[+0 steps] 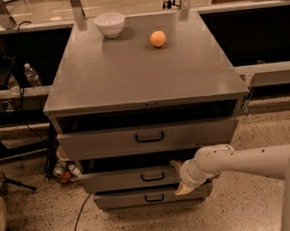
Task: Open middle drawer
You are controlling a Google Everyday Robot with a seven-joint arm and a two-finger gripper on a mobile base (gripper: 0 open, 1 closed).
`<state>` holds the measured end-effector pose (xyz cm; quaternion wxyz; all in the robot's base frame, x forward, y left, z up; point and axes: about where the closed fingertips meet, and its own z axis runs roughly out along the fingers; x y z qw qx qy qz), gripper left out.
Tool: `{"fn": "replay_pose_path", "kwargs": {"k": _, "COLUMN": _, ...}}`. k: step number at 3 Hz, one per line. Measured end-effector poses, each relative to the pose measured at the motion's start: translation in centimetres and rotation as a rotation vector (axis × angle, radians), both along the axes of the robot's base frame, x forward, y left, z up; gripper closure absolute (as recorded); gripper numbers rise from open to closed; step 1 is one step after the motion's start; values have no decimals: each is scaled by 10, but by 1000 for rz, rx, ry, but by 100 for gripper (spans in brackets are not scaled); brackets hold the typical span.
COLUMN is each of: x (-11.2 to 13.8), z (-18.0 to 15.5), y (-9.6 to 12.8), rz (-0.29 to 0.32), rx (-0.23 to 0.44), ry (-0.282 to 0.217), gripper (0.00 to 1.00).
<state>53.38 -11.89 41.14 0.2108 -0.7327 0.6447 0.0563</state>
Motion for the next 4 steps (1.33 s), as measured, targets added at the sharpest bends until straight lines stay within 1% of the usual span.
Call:
{"fn": "replay_pose_path", "kwargs": {"k": 1, "x": -14, "z": 3, "y": -9, "rz": -7, "rx": -5, "ry": 17, "gripper": 78}}
{"fn": "replay_pose_path", "kwargs": {"k": 2, "x": -14, "z": 12, "y": -9, "rz": -7, "rx": -5, "ry": 18, "gripper": 100}}
{"fn": "replay_pose_path", "kwargs": {"k": 4, "x": -16, "z": 16, "y": -9, "rz": -1, "rx": -1, "ry": 22, "gripper": 100}}
